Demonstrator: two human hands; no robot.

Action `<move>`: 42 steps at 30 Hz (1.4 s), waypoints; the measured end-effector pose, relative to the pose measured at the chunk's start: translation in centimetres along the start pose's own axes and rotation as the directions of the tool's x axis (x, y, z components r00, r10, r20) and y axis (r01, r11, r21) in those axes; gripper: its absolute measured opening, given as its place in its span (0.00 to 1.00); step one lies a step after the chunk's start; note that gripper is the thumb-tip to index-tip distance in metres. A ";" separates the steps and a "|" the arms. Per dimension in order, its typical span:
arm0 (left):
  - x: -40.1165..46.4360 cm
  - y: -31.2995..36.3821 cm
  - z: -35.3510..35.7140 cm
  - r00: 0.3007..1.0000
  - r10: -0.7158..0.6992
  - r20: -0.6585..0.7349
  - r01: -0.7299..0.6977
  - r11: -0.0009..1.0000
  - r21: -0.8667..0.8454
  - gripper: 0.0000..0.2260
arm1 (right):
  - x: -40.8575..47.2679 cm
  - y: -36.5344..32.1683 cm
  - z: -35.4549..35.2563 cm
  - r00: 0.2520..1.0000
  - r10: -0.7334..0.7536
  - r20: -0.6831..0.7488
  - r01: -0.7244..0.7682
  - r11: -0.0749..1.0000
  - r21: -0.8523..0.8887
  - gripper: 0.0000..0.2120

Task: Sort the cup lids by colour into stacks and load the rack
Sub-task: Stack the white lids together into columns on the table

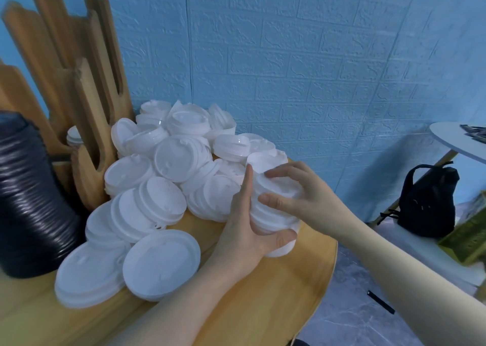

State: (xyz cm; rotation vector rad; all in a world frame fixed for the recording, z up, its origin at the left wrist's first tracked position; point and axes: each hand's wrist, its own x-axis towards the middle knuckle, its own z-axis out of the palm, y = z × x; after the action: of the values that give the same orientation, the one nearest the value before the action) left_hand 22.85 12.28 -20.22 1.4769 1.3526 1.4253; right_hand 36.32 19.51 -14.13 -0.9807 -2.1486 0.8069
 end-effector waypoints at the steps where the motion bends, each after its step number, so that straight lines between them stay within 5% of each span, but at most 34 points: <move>1: 0.0 0.0 0.0 1.000 0.005 -0.002 -0.005 1.000 0.008 0.51 | 0.1 -0.3 0.3 1.000 0.008 -0.016 -0.009 0.999 -0.053 0.31; 6: 0.0 0.0 0.0 0.999 0.016 -0.041 -0.015 0.999 0.035 0.48 | -0.7 -0.8 0.7 1.000 0.001 0.003 0.000 0.965 -0.262 0.35; 10: 0.1 -0.2 -0.1 0.999 -0.016 -0.048 0.017 1.000 0.021 0.46 | -1.6 -1.0 -1.7 0.983 0.117 0.141 -0.132 0.986 0.101 0.22; 13: 0.0 -0.1 0.0 0.998 -0.034 -0.044 0.034 0.999 0.017 0.46 | -2.3 -0.2 -2.5 0.957 0.081 0.277 -0.116 0.987 0.115 0.16; 20: -0.2 0.4 -0.3 0.996 -0.087 -0.016 0.087 0.996 -0.013 0.53 | -2.6 0.7 -1.0 0.986 0.043 0.162 -0.082 0.966 0.244 0.14; 28: -0.1 0.6 0.0 0.993 -0.112 -0.030 0.112 0.994 -0.018 0.57 | -3.3 -1.4 -0.1 0.994 0.096 -0.043 -0.101 0.986 -0.134 0.25; 32: 0.0 0.4 0.1 0.991 -0.124 -0.040 0.123 0.992 -0.032 0.61 | -3.7 -3.2 0.6 0.992 0.071 -0.108 -0.116 0.860 -0.497 0.23; 35: -0.1 0.4 0.1 0.994 -0.103 -0.034 0.102 0.995 -0.015 0.58 | -3.5 -3.2 0.6 0.993 0.050 -0.103 -0.097 0.841 -0.532 0.23; 37: -0.1 0.4 0.0 0.995 -0.085 -0.042 0.085 0.996 -0.003 0.53 | -3.3 -2.3 0.6 0.997 0.040 -0.065 -0.064 0.902 -0.427 0.21; 39: -0.1 0.3 -0.1 0.996 -0.080 -0.040 0.080 0.997 -0.003 0.48 | -3.2 -0.9 0.8 0.999 0.044 -0.007 -0.044 0.992 -0.117 0.17; 42: -0.1 0.1 -0.3 0.997 -0.076 -0.031 0.076 0.997 -0.024 0.46 | -3.6 0.5 1.5 1.000 0.012 0.006 -0.013 0.978 0.207 0.16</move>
State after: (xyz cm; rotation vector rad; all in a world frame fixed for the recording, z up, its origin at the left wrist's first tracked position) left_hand 22.65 12.09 -20.07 1.3789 1.3923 1.4169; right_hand 37.28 16.49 -16.53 -0.8852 -2.0163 1.0168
